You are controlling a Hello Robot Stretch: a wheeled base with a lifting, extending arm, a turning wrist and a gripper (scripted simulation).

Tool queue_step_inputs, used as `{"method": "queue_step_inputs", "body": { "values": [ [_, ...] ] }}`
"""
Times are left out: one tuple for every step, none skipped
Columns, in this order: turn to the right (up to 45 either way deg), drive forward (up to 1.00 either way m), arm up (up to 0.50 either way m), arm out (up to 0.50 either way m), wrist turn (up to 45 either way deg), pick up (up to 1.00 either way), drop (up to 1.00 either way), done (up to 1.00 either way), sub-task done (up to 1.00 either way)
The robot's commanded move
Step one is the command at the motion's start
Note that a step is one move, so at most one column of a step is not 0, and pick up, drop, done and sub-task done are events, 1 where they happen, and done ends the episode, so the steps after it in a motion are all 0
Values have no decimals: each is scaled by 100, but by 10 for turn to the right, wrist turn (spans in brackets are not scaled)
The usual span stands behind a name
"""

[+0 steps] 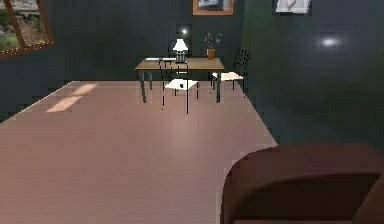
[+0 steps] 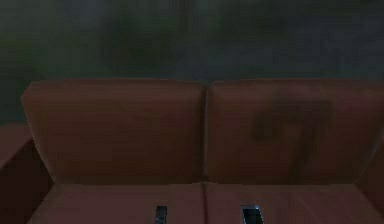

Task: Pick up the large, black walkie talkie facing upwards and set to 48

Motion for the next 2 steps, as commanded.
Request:
{"method": "queue_step_inputs", "body": {
  "values": [
    [0, 0, 50, 0, 0, 0, 0, 0, 0],
    [0, 0, 10, 0, 0, 0, 0, 0, 0]
  ]
}}
